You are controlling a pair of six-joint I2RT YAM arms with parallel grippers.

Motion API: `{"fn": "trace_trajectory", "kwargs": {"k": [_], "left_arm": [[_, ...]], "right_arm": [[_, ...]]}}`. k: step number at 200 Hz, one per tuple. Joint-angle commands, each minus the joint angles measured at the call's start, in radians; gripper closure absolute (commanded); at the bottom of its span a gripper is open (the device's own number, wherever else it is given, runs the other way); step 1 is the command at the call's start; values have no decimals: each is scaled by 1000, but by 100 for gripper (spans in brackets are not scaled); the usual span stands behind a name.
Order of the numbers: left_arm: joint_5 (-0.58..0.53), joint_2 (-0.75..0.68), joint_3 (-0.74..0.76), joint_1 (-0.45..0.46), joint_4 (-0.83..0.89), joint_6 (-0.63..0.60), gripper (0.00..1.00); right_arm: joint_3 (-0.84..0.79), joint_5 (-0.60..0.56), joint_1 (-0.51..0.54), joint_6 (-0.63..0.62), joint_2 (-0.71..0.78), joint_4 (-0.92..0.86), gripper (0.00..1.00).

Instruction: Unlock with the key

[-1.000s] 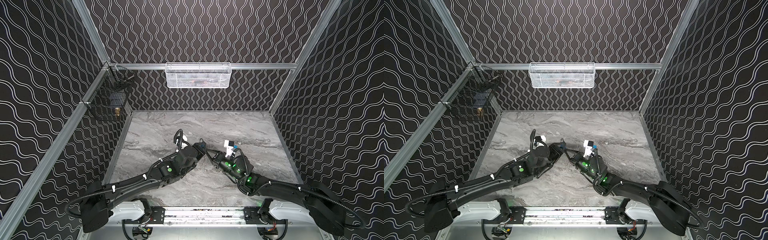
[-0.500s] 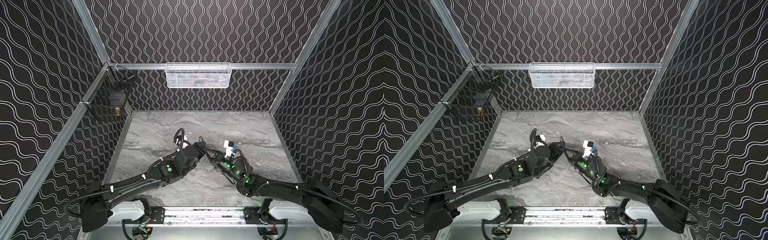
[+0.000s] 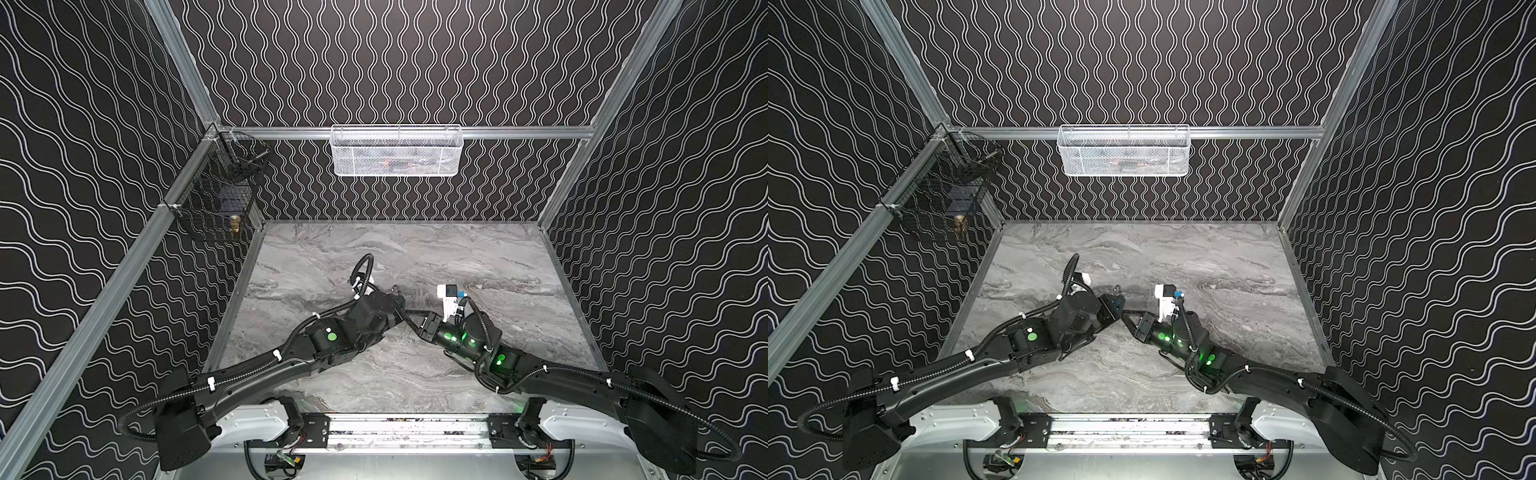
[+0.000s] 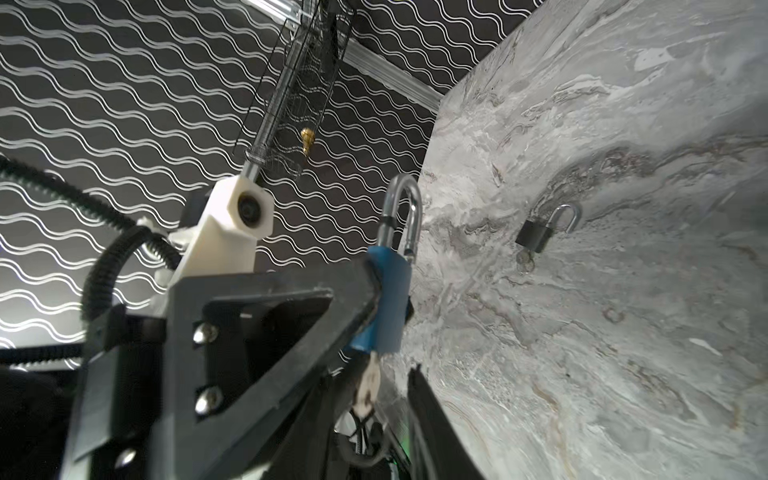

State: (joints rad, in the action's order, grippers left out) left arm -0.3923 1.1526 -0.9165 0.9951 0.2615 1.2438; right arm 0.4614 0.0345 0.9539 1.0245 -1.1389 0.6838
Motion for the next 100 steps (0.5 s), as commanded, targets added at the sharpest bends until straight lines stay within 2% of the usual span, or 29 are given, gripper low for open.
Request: {"fn": "trace_trajectory", "kwargs": {"k": [1,23,37,58,74,100], "left_arm": [[-45,-17,1,-9,72,-77,100],[-70,-51,36,-14,93,-122,100],[-75,-82,72,-15,60,-208,100],[-98,-113,126,-15,19,-399,100],[-115,-126,167,-15,-34,-589,100],[-112,-174,278,-15,-173,-828,100]], "right_arm": [[-1,-1,0,-59,21,-34,61],[24,3,-1,-96,48,-130,56],[42,37,-20,-119,56,-179,52],[151,137,-70,-183,31,-390,49],[218,194,-109,-222,16,-525,46],[253,371,-222,-226,0,-562,34]]}}
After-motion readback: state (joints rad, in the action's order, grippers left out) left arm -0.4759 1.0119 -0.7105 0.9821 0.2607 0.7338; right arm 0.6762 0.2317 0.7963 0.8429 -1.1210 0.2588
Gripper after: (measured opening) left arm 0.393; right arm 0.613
